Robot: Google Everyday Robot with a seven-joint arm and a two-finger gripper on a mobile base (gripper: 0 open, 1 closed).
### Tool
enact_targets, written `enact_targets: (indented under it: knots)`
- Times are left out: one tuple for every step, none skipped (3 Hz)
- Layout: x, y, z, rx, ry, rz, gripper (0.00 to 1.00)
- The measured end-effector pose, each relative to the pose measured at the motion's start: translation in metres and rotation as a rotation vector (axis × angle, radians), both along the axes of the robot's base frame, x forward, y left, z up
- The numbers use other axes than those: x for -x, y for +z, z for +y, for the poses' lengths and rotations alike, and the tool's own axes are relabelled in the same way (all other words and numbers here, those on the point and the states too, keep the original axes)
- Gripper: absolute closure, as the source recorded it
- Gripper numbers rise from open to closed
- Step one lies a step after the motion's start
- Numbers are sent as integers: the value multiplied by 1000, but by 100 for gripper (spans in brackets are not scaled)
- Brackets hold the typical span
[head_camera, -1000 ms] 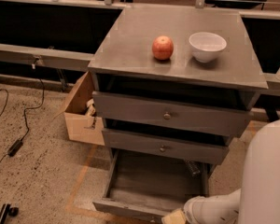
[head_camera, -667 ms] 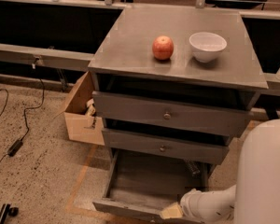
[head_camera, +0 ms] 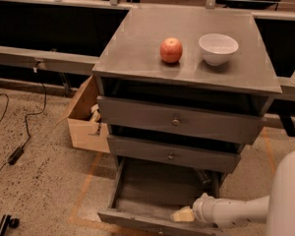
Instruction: Pick water bottle from bottom drawer and place on counter
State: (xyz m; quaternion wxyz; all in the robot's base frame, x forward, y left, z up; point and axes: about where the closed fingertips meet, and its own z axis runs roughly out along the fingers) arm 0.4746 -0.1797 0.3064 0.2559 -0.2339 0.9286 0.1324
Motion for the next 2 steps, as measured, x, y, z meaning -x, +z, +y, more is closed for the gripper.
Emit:
enact_targets:
  knots:
    - [-17,-19,-5,-47,-7,-34,0]
    - [-65,-56,-23,-58,-25,-102,0]
